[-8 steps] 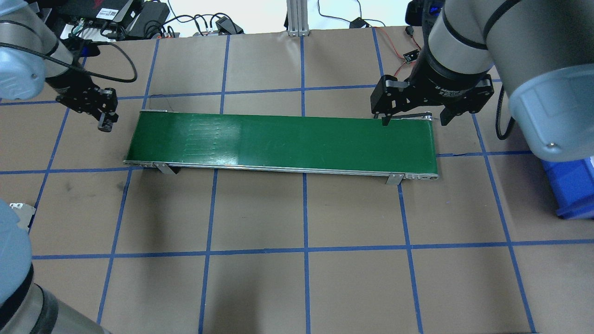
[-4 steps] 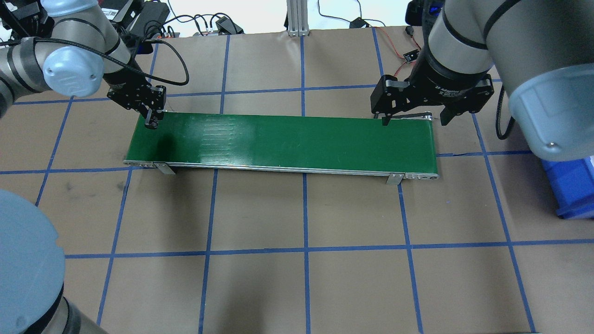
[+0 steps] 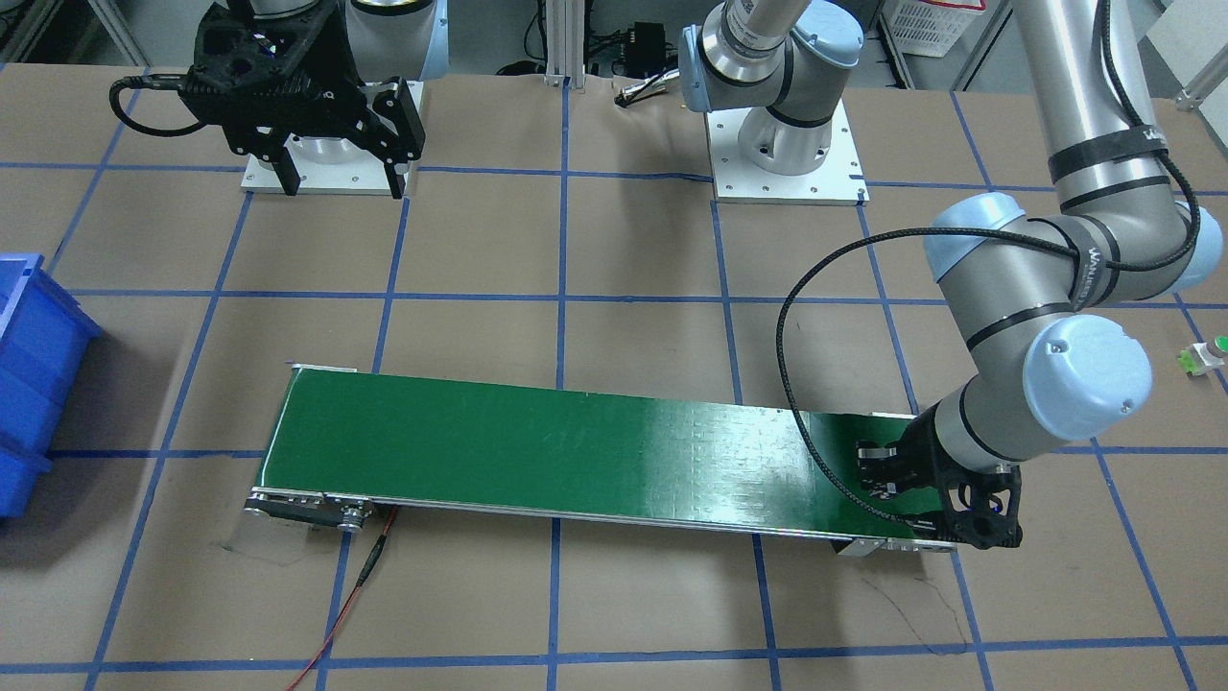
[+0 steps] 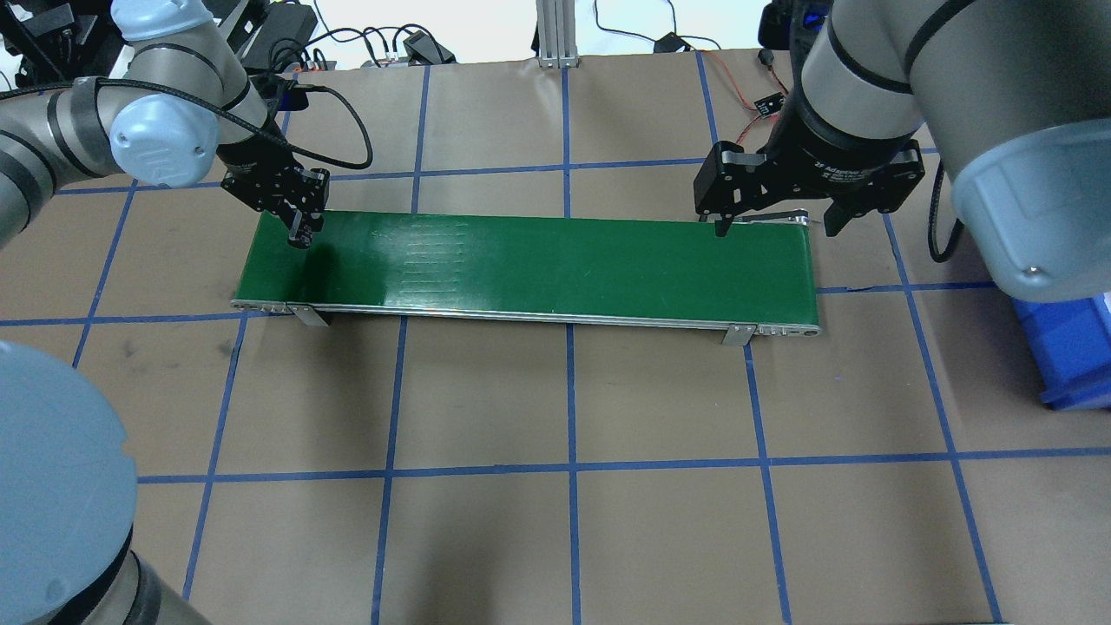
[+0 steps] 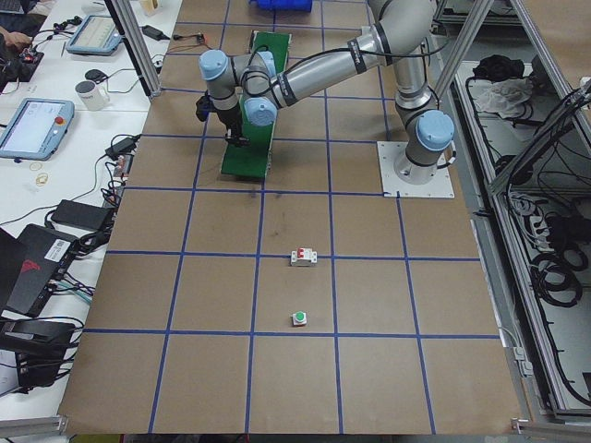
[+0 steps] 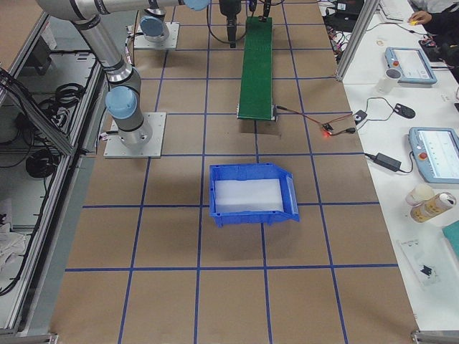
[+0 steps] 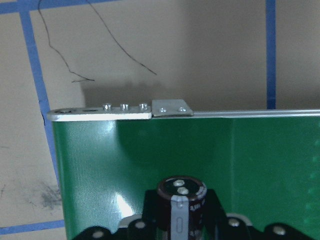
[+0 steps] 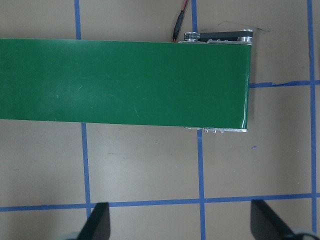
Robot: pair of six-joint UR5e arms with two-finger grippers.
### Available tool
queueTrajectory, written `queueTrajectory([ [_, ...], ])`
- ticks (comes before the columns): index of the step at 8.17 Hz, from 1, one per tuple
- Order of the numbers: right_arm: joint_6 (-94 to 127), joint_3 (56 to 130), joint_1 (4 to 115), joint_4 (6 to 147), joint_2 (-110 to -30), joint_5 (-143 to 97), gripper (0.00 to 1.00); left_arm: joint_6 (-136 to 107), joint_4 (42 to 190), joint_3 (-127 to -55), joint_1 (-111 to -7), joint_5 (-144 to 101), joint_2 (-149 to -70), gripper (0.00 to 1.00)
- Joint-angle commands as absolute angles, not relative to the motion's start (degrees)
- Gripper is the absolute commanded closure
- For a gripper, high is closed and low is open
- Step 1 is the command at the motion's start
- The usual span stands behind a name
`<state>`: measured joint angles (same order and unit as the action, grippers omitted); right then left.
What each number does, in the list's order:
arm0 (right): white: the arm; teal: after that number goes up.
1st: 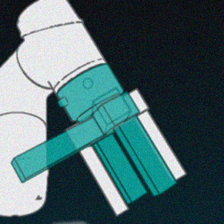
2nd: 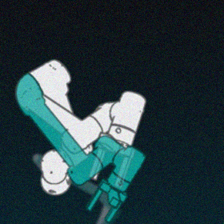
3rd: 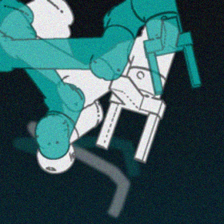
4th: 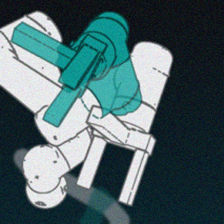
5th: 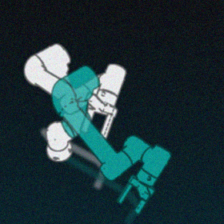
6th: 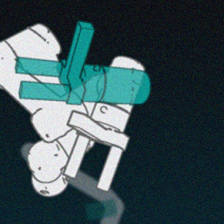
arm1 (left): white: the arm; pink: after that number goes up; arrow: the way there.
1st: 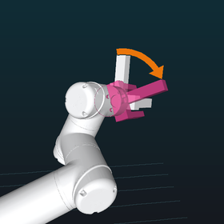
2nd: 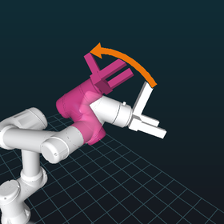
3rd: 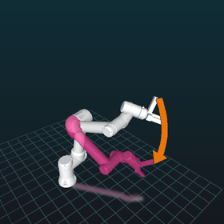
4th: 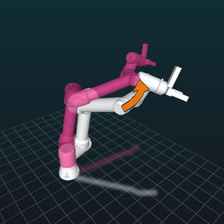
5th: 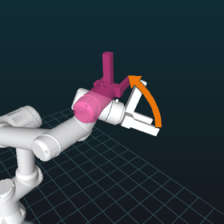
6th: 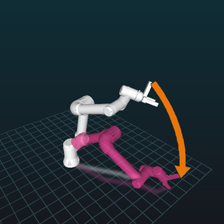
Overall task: Move capacitor from left to right
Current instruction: 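Carry the capacitor with the left gripper over the conveyor's near end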
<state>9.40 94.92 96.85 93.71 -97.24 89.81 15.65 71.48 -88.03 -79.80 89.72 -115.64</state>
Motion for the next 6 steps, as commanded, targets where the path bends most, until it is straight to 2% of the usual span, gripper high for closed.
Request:
queueTrajectory([
  [1,9.2,94.9,96.8,93.3,-97.1,89.9,0.0,15.4,71.4,-88.2,-79.9,89.6,-115.9,1.0],
  [3,9.1,94.9,96.8,93.3,-96.8,89.9,0.0,15.3,71.1,-88.8,-79.9,89.6,-117.0,1.0],
  [4,9.1,95.0,96.9,93.3,-96.6,89.8,0.0,14.9,71.1,-89.1,-79.9,89.6,-117.0,0.93],
  [5,8.9,95.1,96.9,93.2,-96.4,90.0,0.0,14.2,70.8,-89.1,-79.9,87.0,-117.0,0.28],
  [6,8.8,95.2,96.9,93.1,-95.9,90.1,0.0,13.5,70.8,-89.3,-79.9,80.3,-117.0,0.0],
])
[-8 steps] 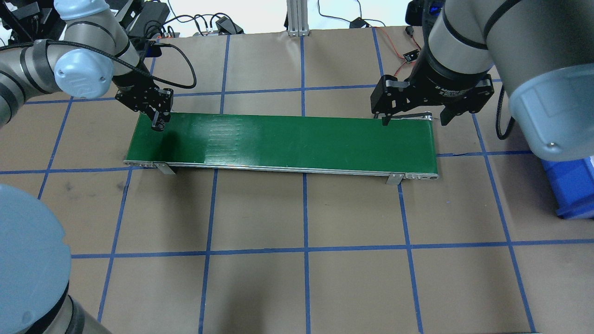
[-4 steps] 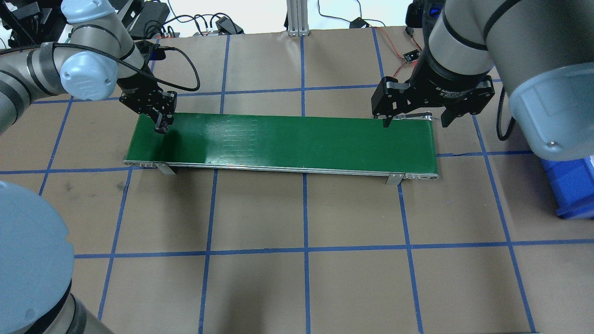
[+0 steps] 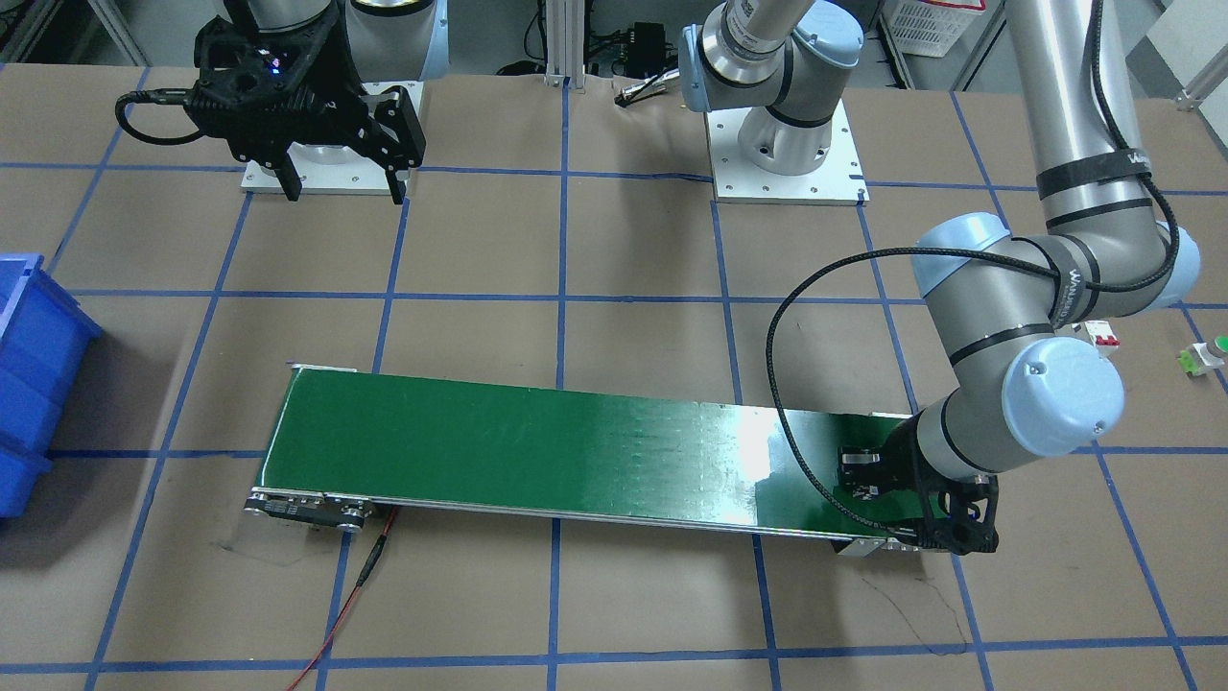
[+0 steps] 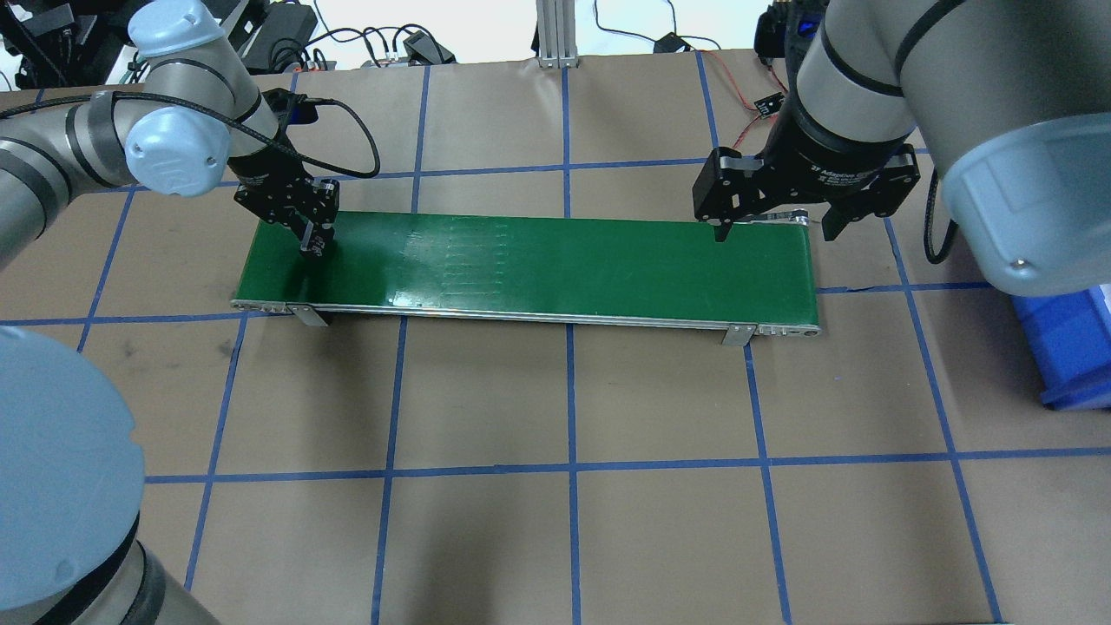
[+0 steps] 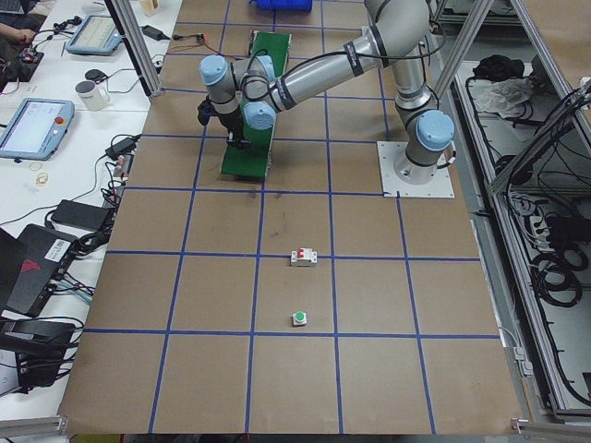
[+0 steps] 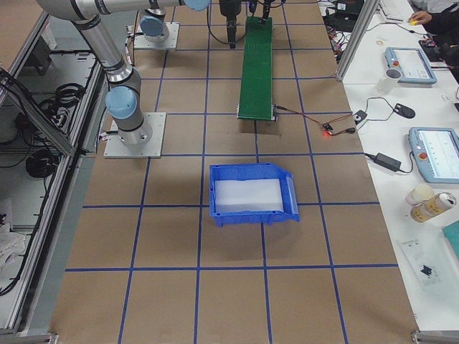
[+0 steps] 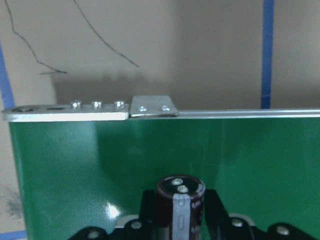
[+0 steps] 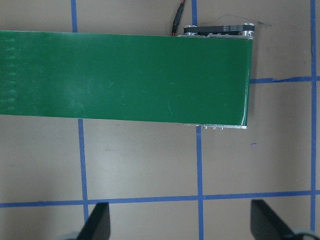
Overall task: Move capacitor from left to right
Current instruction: 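Open the left gripper to set the capacitor on the green belt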
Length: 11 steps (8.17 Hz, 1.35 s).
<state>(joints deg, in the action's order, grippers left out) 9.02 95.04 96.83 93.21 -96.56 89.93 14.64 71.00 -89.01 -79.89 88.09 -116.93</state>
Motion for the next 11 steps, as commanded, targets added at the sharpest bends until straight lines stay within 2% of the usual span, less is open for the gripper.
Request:
queueTrajectory([
  [1,8.4,95.0,96.9,93.4,-94.8,90.1,0.0,12.1,70.8,-89.5,-79.9,78.7,-116.3,0.0],
  [4,5.9,95.3,96.1,94.3,-84.4,90.4,0.0,11.8,73.4,-88.6,-80.7,83.8,-110.2,0.0],
  [8,-1.6,95.8,92.4,107.1,-74.7,90.2,0.0,1.2,89.7,-87.9,-86.6,86.4,-96.6,0.0],
  [11,-1.9,96.6,92.0,110.0,-72.1,88.9,0.0,1.9,91.5,-88.1,-88.5,89.7,-91.2,0.0],
])
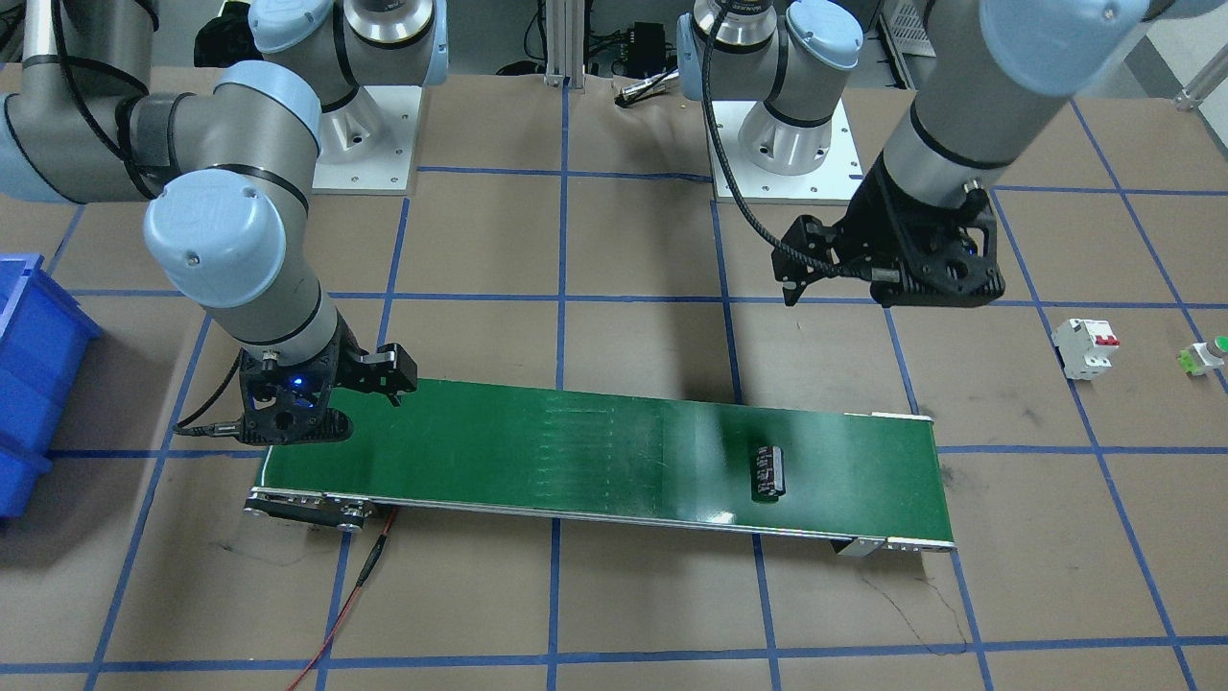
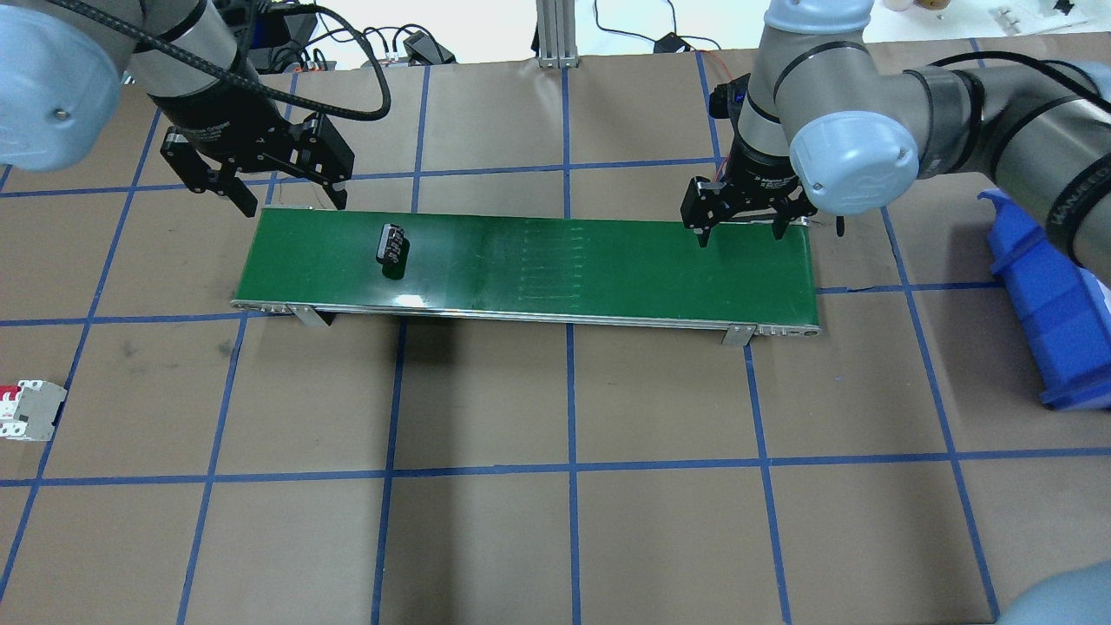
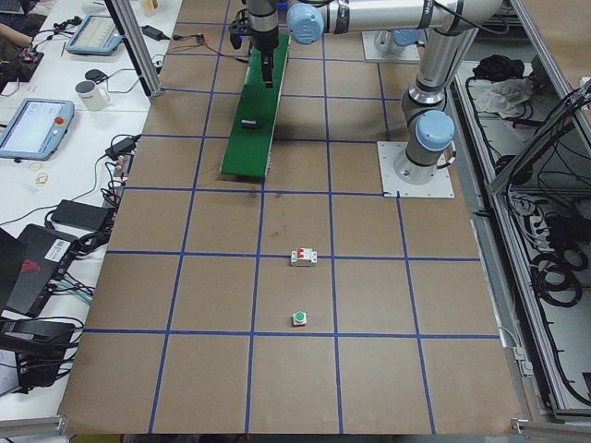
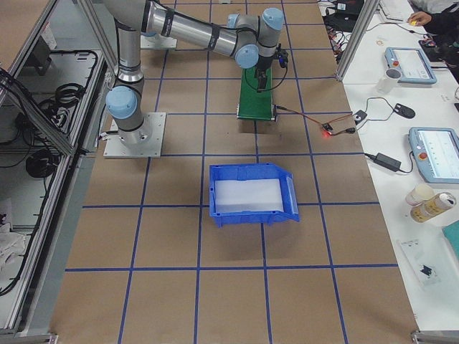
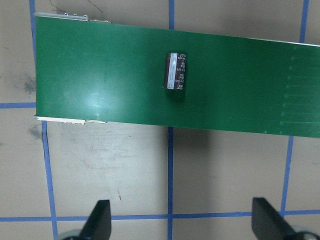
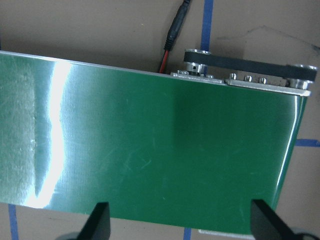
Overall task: Move capacitor from left to right
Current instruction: 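Hold the left gripper raised while the belt carries the capacitor toward the right gripper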
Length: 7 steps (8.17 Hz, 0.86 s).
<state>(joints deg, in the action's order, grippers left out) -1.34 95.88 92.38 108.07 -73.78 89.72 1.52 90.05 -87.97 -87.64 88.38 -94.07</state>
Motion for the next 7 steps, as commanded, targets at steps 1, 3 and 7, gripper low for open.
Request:
queueTrajectory([
  [1,-1.9,98.7,90.2,112.8,-72.3,86.5,0.0,2.0,92.1,-87.8,-88.5,89.7,-90.5,0.0],
  [3,-1.9,103.3,87.8,119.3,-73.8,79.4,0.0,2.0,91.9,-87.9,-88.5,95.4,-89.1,0.0],
  [7,-5.3,106.6,86.9,122.8,-73.7,76.7,0.03,2.2,90.6,-88.3,-88.6,89.4,-89.2,0.0],
])
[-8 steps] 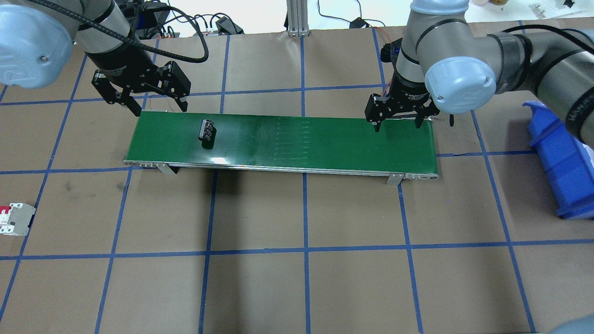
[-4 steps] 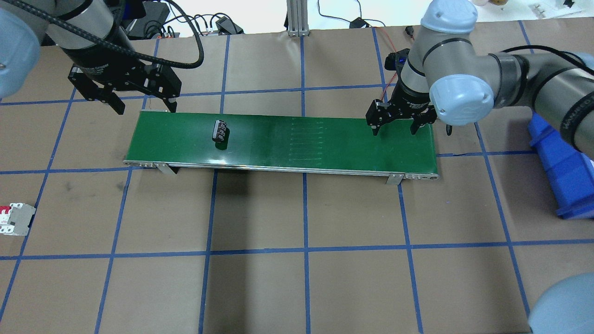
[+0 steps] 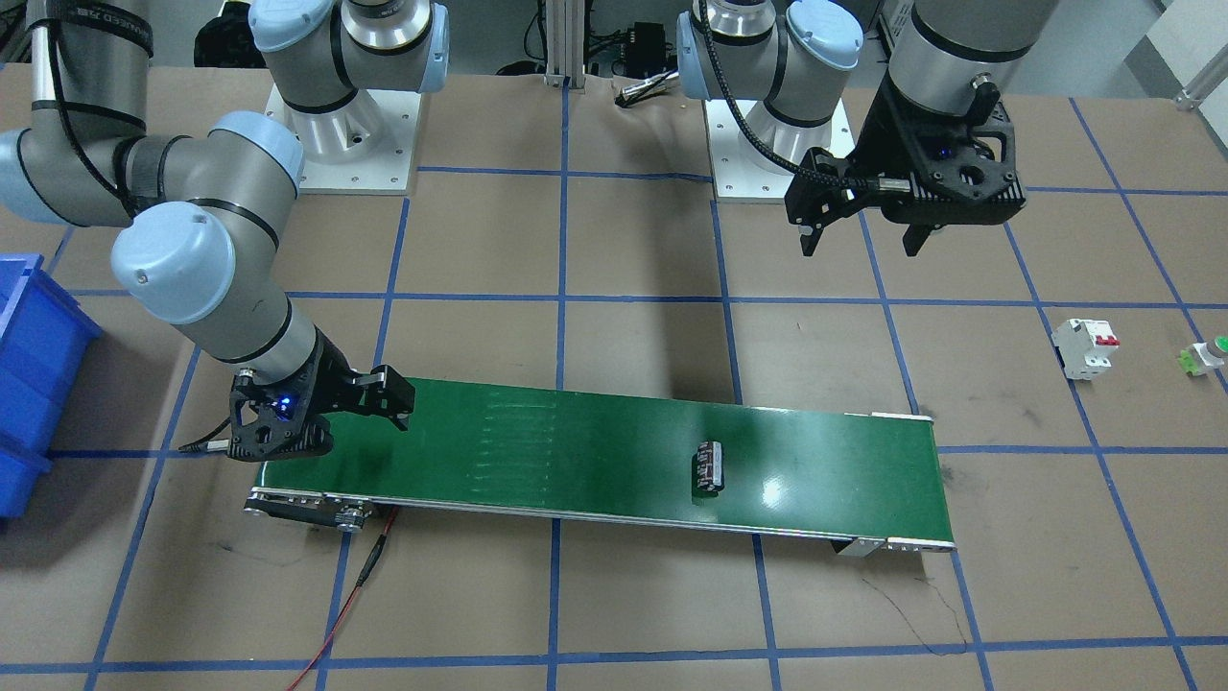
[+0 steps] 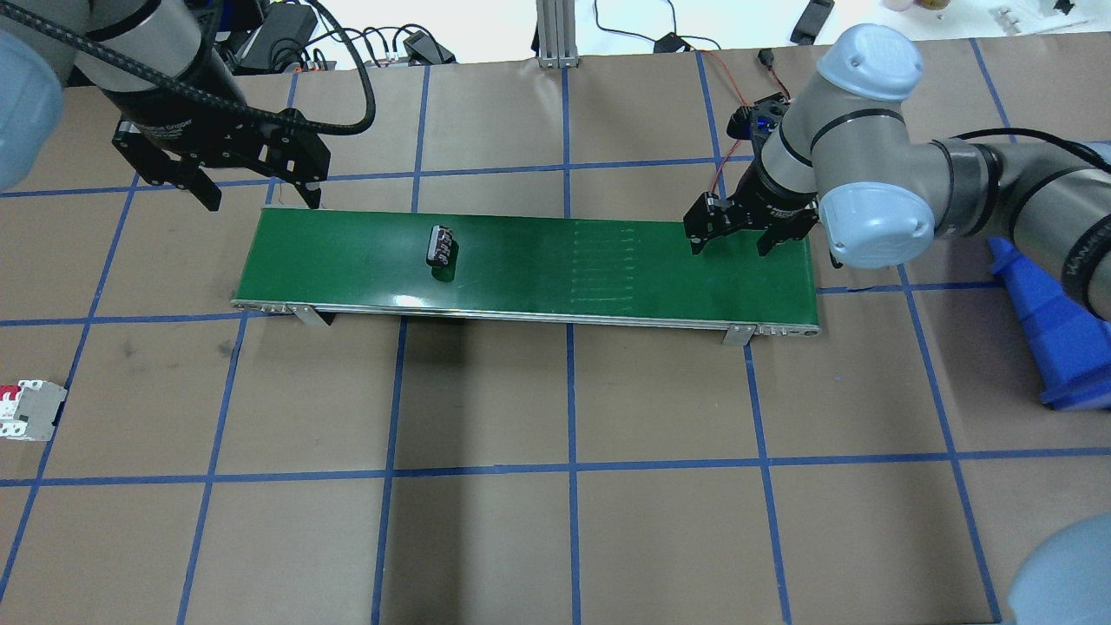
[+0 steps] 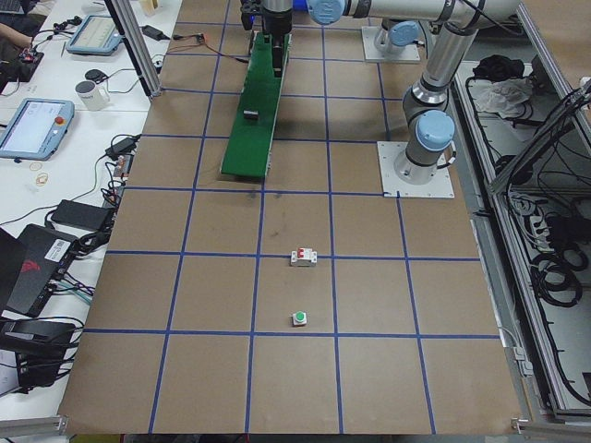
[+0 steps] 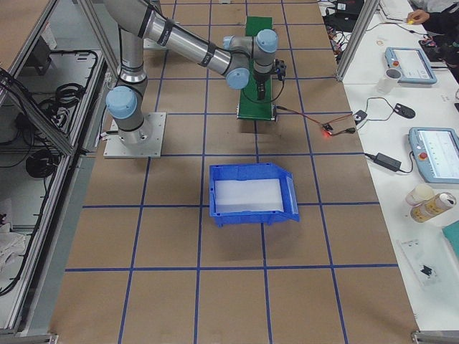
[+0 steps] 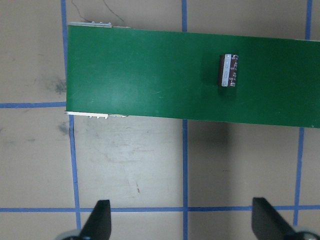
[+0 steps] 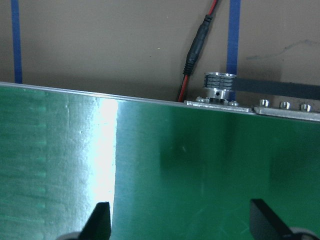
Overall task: Move capacitor from left to right
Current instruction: 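Hold the left gripper raised while the belt carries the capacitor toward the right gripper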
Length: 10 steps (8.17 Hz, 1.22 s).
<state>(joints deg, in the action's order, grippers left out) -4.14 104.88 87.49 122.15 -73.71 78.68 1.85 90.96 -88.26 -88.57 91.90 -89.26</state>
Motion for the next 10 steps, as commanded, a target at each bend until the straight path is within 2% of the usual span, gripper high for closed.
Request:
queueTrajectory([
  [1,-6.1,107.2,86.4,122.8,-73.7,76.6,0.03,2.1,90.6,-88.3,-88.6,89.4,-88.9,0.0],
  [4,-9.5,107.4,85.9,122.2,-73.5,76.9,0.0,2.1,90.6,-88.3,-88.6,89.5,-88.9,0.0],
  [10,-9.1,107.3,85.8,122.3,-73.4,76.8,0.03,2.2,90.7,-88.6,-88.6,89.6,-88.8,0.0],
])
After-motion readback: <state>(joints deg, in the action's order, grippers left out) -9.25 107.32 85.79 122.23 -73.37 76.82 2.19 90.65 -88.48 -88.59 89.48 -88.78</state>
